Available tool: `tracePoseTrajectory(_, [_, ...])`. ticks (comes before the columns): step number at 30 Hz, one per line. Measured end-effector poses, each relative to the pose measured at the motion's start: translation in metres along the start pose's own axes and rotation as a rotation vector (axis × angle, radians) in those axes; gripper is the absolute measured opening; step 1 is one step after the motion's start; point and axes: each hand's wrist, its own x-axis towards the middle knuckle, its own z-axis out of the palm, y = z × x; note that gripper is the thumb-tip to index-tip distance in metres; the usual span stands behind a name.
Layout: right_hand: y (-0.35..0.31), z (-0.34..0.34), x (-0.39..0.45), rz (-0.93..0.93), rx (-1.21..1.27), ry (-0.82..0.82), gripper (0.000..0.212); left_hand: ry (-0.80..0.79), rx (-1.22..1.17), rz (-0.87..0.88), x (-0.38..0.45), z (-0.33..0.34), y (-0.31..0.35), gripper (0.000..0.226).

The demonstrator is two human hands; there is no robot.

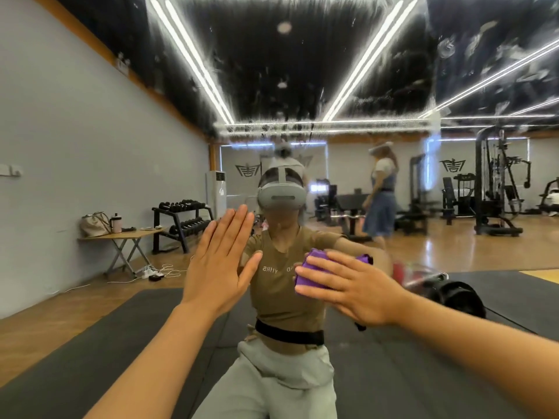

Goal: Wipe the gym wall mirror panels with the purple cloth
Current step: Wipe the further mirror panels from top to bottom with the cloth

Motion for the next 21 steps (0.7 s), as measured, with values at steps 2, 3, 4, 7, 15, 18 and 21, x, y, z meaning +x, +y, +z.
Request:
tracePoseTrajectory(2, [0.035, -0.01, 0.022, 0.062, -0.018, 0.026, 0.055, 0.003, 0.011, -0.003, -0.001, 0.0, -0.001, 0.072])
tracePoseTrajectory(3, [0.053, -0.015, 0.036, 0.136, -0.022, 0.065, 0.055, 0.005, 0.014, -0.009, -0.001, 0.0, -0.001, 0.071])
tracePoseTrajectory(4, [0.07, -0.021, 0.052, 0.211, -0.026, 0.109, 0.055, 0.005, 0.016, -0.014, -0.001, 0.0, 0.0, 0.071])
tracePoseTrajectory(7, [0.121, -0.041, 0.096, 0.367, -0.01, 0.171, 0.054, -0.008, 0.02, -0.016, -0.003, -0.001, 0.0, 0.071])
tracePoseTrajectory(15, [0.099, -0.033, 0.112, 0.421, 0.032, 0.293, 0.053, 0.02, 0.02, -0.006, -0.009, -0.001, -0.01, 0.072])
tracePoseTrajectory(18, [0.034, -0.014, 0.07, 0.065, 0.089, 0.105, 0.064, 0.011, 0.014, 0.006, -0.011, -0.001, -0.015, 0.07])
tracePoseTrajectory(21, [-0.019, 0.003, 0.03, -0.135, 0.08, -0.048, 0.063, 0.009, 0.038, 0.019, -0.013, -0.001, -0.022, 0.068])
